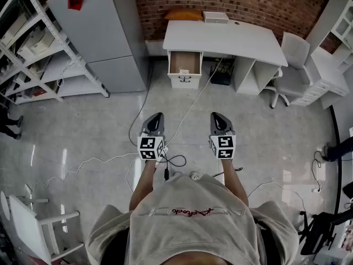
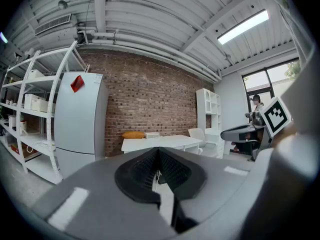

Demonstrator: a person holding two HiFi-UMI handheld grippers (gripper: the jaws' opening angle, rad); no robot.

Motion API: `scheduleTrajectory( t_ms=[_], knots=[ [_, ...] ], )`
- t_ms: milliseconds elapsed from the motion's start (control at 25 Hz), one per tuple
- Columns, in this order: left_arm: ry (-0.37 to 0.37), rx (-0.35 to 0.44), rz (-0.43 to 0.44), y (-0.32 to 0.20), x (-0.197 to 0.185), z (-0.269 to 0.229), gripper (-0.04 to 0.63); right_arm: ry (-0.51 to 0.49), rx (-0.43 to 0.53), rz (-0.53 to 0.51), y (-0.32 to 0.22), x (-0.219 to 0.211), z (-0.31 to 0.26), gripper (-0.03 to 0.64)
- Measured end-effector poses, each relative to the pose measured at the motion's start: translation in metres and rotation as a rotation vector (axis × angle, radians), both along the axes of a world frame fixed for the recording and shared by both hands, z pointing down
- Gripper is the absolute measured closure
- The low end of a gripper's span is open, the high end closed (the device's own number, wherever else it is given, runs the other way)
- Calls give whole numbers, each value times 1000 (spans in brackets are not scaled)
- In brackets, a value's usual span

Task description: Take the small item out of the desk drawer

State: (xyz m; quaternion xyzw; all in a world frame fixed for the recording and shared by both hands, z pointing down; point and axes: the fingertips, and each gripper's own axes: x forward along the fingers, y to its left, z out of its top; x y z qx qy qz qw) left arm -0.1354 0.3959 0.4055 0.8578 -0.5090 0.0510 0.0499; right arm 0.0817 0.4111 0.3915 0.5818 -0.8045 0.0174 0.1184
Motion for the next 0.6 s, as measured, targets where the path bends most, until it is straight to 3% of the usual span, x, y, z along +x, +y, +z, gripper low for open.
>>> scheduleTrajectory(
  t_ms=[600],
  knots=[
    [-2,-4,1,-4,14,1,586,-38,49,-7,-1,11,-14,606]
  ],
)
